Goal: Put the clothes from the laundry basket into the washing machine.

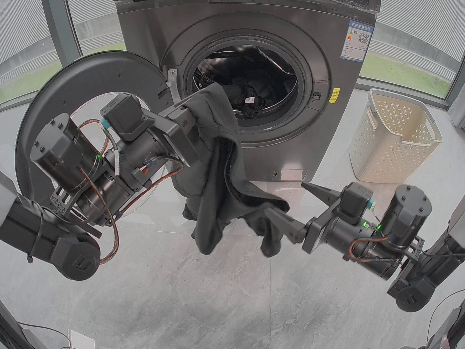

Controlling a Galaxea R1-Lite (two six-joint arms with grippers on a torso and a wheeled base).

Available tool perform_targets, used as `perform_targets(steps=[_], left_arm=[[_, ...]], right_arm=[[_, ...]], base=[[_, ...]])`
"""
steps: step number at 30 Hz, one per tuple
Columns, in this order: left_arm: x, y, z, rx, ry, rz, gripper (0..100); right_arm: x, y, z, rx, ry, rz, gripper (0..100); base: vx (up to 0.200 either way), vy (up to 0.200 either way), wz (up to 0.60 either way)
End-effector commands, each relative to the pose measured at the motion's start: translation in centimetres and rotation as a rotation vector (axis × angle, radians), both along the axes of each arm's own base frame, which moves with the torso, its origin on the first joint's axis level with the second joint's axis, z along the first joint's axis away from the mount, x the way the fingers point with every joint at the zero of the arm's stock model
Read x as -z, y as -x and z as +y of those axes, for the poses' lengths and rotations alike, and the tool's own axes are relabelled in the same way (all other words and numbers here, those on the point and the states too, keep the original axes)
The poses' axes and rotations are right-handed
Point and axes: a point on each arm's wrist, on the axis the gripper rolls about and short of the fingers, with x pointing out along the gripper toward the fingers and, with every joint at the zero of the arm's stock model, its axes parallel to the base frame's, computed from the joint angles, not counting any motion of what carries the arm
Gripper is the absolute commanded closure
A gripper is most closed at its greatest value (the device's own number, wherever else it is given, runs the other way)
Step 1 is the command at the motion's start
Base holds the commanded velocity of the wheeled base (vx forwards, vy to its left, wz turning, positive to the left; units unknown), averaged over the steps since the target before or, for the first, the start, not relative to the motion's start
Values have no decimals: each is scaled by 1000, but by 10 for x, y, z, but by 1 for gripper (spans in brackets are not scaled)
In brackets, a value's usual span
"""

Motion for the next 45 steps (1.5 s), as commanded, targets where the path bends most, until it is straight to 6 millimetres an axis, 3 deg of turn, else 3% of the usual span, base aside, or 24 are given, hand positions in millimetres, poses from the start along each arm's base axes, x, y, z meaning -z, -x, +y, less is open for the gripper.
perform_targets(steps=[1, 5, 9, 22, 27, 34, 35, 40, 45], left_arm=[[1, 6, -4, 22, 1, 0, 100], [3, 12, -5, 39, 6, -8, 100], [1, 18, -6, 74, 3, -24, 100], [1, 32, -7, 139, -3, -22, 100], [-7, 42, -8, 180, 27, -28, 100], [-9, 43, -8, 186, 38, -21, 100], [-9, 42, -7, 185, 40, -20, 100], [-7, 33, -2, 149, 50, 9, 100], [18, -3, 23, -8, 7, 99, 100]], right_arm=[[40, -2, 6, -37, 96, 104, 0], [34, -13, 6, -27, 68, 70, 0], [45, -39, 16, -4, 66, 63, 0], [66, -95, 55, -1, 32, -6, 0], [65, -114, 65, 6, 10, -44, 0], [72, -125, 76, 7, -8, -67, 0], [70, -127, 77, 7, -16, -78, 100], [56, -132, 70, 29, -44, -112, 100], [12, -121, 35, 88, -88, -170, 100]], base=[[0, 0, 0], [0, 0, 0], [0, 0, 0], [0, 0, 0], [0, 0, 0], [0, 0, 0], [0, 0, 0], [0, 0, 0], [0, 0, 0]])
